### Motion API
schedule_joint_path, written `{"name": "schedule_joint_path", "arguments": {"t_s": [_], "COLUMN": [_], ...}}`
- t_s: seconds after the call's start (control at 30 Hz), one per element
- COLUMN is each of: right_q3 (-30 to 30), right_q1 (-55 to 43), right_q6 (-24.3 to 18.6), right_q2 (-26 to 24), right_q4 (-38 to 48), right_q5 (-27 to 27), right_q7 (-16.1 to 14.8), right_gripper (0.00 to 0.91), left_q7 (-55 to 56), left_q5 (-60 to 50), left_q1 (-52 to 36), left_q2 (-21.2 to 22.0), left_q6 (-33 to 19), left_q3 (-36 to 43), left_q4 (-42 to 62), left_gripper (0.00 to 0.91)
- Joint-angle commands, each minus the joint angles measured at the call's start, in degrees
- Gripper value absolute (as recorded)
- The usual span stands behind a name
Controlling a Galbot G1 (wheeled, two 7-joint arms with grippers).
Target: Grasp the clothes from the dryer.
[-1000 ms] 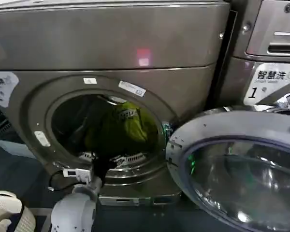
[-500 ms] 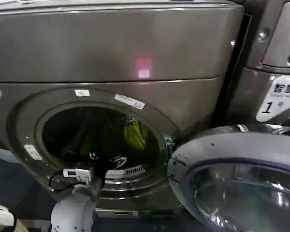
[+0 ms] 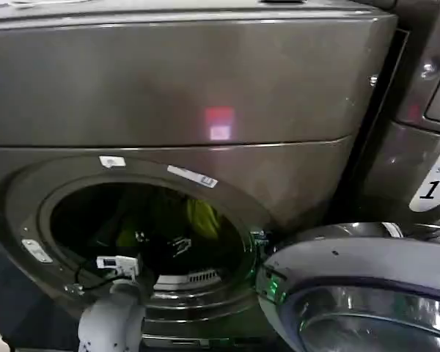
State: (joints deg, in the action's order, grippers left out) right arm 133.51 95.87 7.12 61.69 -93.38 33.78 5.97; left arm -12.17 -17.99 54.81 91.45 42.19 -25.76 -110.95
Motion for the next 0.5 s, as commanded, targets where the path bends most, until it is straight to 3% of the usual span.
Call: {"name": "schedule_joint_path", "arguments": {"t_s": [0.03,0.23,0.37,0.47,0.5], "right_q3": [-0.1,-0.3,-0.3,-0.3,-0.2], "right_q1": [0.0,0.0,0.0,0.2,0.2], "right_q6": [-0.1,-0.3,-0.3,-0.5,-0.5], "right_q2": [0.1,0.2,0.1,0.2,0.2], "right_q4": [0.0,0.2,0.3,0.6,0.6], "right_q5": [0.0,-0.1,-0.1,-0.1,-0.1], "right_q7": [0.0,-0.1,-0.1,-0.1,-0.1], "right_gripper": [0.907,0.907,0.907,0.907,0.907], "left_q7": [0.4,0.2,-9.6,-26.4,-28.8], "left_q5": [-2.2,-3.0,-14.6,-32.1,-36.0], "left_q1": [-14.3,-18.1,-20.9,-23.9,-25.1], "left_q2": [0.6,0.6,0.2,-0.2,-0.4], "left_q6": [0.9,-0.7,-6.3,-19.8,-21.3], "left_q3": [-0.4,-0.6,-0.8,-2.6,-2.6], "left_q4": [16.3,22.9,28.4,33.0,33.6], "left_gripper": [0.907,0.907,0.907,0.907,0.907]}}
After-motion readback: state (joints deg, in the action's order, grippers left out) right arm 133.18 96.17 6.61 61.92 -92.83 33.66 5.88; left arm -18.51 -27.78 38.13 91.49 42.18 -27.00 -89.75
